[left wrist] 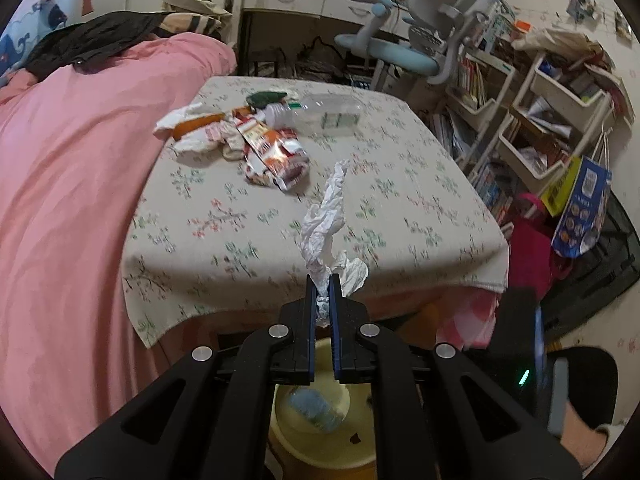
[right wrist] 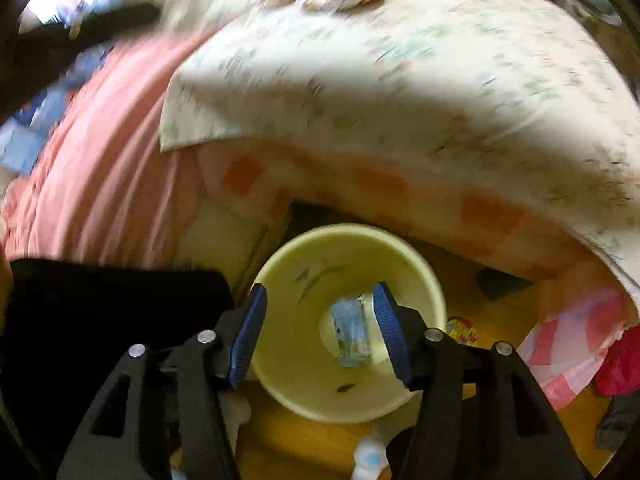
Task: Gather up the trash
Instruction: 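Carry both items to the yellow bin and open the right gripper to drop the carton, then move the right gripper back to the orange snack wrapper on the table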
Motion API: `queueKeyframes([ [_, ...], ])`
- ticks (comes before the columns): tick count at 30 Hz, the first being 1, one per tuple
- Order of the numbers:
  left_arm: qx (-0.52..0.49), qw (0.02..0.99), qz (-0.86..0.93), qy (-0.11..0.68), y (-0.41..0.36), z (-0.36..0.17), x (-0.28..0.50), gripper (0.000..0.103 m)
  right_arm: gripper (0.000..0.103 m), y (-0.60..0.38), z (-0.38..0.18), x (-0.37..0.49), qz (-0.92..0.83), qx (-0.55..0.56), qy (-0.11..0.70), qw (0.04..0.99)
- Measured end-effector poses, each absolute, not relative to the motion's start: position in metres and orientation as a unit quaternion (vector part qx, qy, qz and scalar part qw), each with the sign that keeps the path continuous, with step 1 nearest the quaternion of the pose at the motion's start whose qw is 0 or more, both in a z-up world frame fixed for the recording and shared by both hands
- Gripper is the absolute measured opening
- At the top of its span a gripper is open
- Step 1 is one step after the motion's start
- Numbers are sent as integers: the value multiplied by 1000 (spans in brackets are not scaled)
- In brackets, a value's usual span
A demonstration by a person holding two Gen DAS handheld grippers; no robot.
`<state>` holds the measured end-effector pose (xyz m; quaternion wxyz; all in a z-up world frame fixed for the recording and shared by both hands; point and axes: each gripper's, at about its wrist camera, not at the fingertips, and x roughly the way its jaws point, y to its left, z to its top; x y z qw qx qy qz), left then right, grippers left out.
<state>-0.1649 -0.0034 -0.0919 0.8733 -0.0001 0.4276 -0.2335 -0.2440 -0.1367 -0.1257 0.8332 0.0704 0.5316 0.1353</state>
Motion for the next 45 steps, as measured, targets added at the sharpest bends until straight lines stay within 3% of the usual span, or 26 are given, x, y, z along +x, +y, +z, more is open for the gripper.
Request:
queueKeyframes([
  [6, 29, 854, -254, 453, -22, -109, -188, 6, 68, -173, -87, -250, 84, 136, 436, 886],
  [14, 114, 796, -289, 520, -56, -151, -224, 6, 72, -199, -70, -257, 39, 190, 365, 911],
  [17, 140, 782, -289, 535, -64, -161, -231, 21, 75, -207, -68, -258, 34, 202, 359, 911],
  [19, 151, 792, -273, 526, -64, -160, -232, 50, 76, -209, -69, -256, 30, 210, 356, 910],
  [25, 108, 840, -218, 486, -41, -139, -217, 70, 78, -209, -70, -258, 27, 219, 358, 907],
  [28, 71, 865, -187, 460, -25, -126, -206, 76, 78, -205, -70, -257, 31, 214, 360, 908],
  [39, -55, 906, -110, 406, 25, -100, -190, 78, 79, -192, -70, -252, 50, 194, 367, 908],
  [45, -91, 928, -62, 357, 50, -70, -163, 84, 79, -179, -52, -221, 75, 178, 370, 909],
])
